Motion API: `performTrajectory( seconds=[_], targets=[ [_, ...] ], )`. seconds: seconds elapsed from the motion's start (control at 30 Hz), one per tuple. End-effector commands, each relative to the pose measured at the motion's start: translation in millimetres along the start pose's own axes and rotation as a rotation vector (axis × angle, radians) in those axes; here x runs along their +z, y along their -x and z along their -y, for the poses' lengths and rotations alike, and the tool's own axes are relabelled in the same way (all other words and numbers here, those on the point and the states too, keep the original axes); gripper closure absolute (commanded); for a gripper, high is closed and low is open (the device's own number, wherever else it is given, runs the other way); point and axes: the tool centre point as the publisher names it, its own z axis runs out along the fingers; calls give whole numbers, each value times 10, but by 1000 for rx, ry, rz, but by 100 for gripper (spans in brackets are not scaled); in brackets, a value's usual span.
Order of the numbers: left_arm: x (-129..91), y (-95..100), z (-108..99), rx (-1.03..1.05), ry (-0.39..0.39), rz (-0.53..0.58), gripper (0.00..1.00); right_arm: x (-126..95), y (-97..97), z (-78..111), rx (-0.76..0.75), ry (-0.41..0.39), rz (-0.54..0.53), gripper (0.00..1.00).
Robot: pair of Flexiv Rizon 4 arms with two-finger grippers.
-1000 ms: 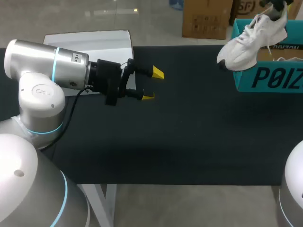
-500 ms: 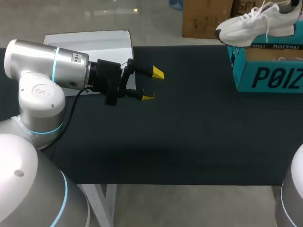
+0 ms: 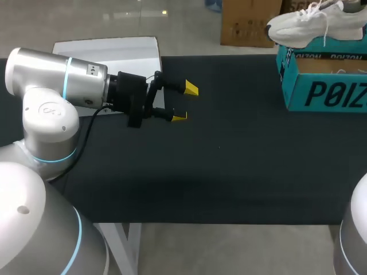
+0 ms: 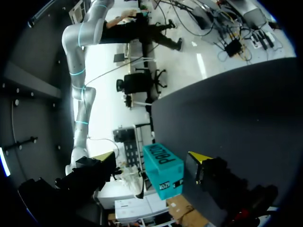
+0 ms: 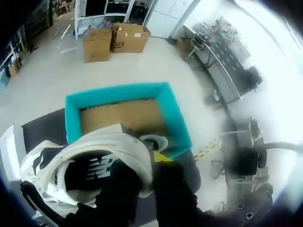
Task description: Take the shoe out of the shoebox, open the shoe tongue, remove and reinsert the insole, then place the shoe into the shoebox
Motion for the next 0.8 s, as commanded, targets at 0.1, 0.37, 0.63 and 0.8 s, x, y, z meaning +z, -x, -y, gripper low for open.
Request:
performTrajectory(
  seconds=[0.1,0.37,0.63,0.8],
  targets=[
    [3,4,0,1,-1,-4,0,275,155,-193,109,-21,-13,100],
    [3,4,0,1,-1,-4,0,760,340,-263,178,-39,-18,100],
    [3,4,0,1,-1,-4,0,1229,403,-281,150,-14,2,100],
    [3,4,0,1,-1,-4,0,1485,434,-373,143,-30,30,100]
  ],
)
